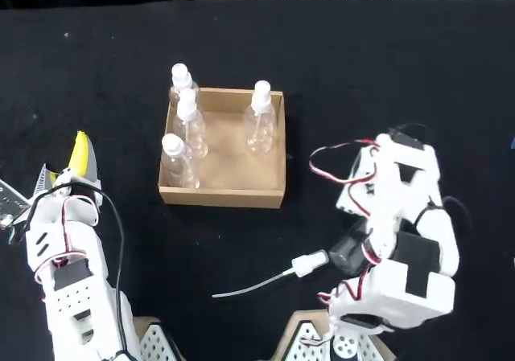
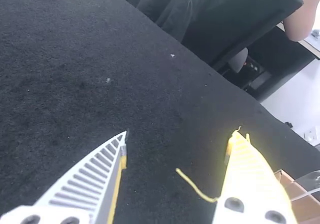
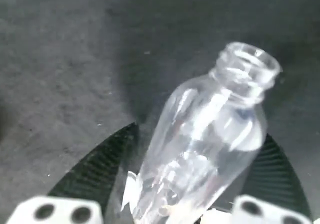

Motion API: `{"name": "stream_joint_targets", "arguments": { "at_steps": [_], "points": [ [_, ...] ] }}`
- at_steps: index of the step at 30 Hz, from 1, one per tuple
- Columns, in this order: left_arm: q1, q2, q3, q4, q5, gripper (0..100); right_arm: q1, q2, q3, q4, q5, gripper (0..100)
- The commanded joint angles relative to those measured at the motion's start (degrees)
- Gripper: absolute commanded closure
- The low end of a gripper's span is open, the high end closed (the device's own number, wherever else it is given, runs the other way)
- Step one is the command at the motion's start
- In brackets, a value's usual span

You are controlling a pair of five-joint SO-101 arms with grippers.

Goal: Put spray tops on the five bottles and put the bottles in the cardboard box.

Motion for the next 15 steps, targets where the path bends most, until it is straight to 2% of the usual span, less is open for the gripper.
{"name": "stream_joint_targets", "arguments": {
  "at_steps": [1,4,6,10,15],
  "points": [
    [0.4,-0.26,-0.75,-1.05,-0.44,70,-3.52,-0.04,-2.33,-1.23,0.18,76.9],
    [0.31,-0.26,-0.75,-1.05,-0.44,70,-4.04,0.13,-5.58,-3.69,1.49,82.0],
    [0.31,-0.26,-0.75,-1.05,-0.44,70,-4.22,0.13,-7.34,-4.84,7.56,83.6],
    [0.31,-0.26,-0.75,-1.05,-0.44,70,-3.52,0.13,-10.59,-4.66,27.96,84.2],
    [0.31,-0.26,-0.75,-1.05,-0.44,70,3.34,0.04,-11.82,-4.84,56.7,84.3]
  ]
}}
